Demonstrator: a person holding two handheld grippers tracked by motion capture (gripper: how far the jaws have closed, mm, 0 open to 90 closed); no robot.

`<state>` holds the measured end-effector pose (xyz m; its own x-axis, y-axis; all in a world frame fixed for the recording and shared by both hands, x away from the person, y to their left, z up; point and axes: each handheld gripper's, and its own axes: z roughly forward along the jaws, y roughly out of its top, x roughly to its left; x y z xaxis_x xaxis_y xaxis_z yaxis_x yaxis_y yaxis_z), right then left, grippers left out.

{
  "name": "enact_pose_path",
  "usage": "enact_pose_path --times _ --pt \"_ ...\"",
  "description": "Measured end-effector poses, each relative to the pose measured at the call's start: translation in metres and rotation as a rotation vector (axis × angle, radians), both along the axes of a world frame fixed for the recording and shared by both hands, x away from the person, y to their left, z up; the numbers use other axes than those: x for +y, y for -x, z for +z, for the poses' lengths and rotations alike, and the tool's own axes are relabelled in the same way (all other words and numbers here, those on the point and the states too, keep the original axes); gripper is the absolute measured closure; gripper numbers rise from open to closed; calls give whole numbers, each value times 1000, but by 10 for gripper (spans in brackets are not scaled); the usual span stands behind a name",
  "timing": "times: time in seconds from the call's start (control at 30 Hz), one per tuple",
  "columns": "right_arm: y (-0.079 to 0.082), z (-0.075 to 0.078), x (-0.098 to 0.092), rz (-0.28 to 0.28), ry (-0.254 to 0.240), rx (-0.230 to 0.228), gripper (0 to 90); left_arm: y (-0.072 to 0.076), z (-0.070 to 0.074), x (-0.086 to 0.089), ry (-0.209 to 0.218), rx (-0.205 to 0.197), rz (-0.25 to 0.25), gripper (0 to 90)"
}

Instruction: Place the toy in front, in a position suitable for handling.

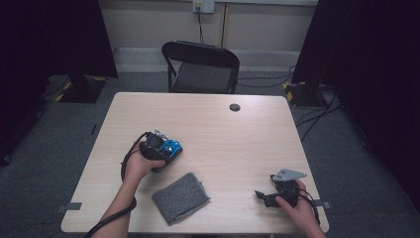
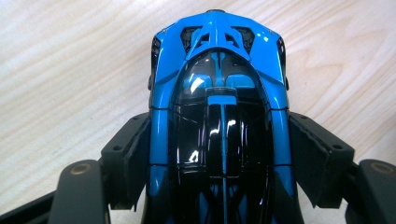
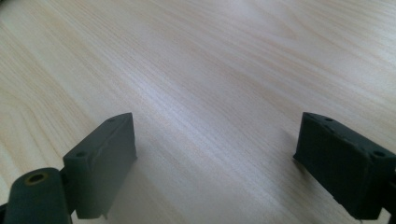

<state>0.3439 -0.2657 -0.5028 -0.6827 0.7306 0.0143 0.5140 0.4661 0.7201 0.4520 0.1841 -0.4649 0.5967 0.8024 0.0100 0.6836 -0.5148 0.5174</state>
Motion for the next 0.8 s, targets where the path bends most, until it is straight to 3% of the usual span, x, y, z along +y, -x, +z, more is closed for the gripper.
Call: enact_pose_path --times 0.07,0.37,0.8 --pt "0 0 0 0 0 0 113 -1 5 -1 28 1 8 285" --pt "0 0 0 0 0 0 113 -6 15 -12 15 4 -15 285" --pt "0 0 0 0 -1 1 114 -23 23 -33 52 -10 -31 285"
